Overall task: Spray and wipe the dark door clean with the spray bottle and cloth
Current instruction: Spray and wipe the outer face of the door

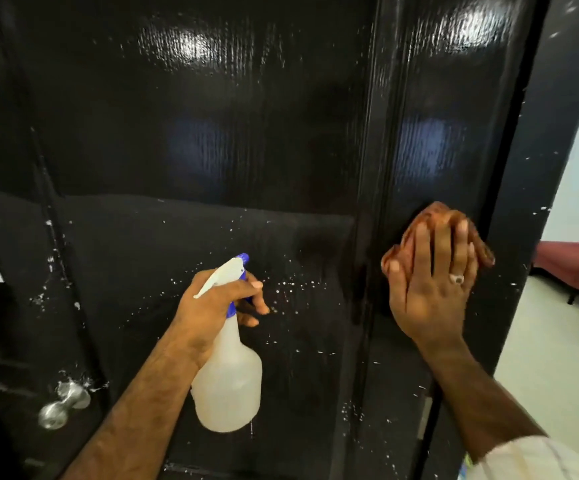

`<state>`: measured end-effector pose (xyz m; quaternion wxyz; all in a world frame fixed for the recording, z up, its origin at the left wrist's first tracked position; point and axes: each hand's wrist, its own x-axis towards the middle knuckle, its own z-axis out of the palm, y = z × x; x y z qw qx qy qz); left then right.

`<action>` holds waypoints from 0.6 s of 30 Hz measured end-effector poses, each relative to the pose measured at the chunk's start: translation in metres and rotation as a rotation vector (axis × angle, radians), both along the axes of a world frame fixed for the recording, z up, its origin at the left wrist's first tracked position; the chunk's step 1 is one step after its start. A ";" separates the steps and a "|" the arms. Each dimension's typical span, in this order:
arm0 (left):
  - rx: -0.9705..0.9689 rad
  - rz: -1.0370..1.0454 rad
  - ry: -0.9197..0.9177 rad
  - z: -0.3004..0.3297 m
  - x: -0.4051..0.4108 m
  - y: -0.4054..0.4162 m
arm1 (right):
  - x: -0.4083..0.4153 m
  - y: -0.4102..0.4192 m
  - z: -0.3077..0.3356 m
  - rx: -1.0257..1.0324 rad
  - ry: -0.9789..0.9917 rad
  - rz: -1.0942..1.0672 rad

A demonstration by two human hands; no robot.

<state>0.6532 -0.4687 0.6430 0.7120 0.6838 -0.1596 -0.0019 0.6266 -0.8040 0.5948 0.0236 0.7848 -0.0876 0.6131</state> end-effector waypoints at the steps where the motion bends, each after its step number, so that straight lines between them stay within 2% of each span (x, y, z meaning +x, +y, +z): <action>1: 0.009 0.002 0.001 0.000 0.002 0.000 | 0.008 0.015 0.020 0.084 -0.069 -0.023; 3: 0.006 -0.007 -0.002 0.001 0.005 -0.003 | 0.025 0.047 0.047 0.115 -0.138 -0.040; 5: -0.024 -0.012 -0.003 0.004 0.008 -0.007 | 0.039 0.074 0.048 0.004 -0.105 0.025; 9: -0.084 -0.013 -0.012 0.005 0.013 -0.014 | 0.034 0.074 -0.012 -0.279 0.107 0.181; 12: -0.083 -0.012 -0.028 0.003 0.013 -0.007 | 0.015 0.036 -0.057 -0.432 0.201 0.163; 15: -0.075 0.002 -0.024 0.000 0.014 0.006 | 0.002 0.012 -0.046 -0.358 0.181 0.067; 18: -0.075 0.015 -0.027 0.001 0.016 0.014 | 0.014 0.038 0.011 -0.109 0.054 0.024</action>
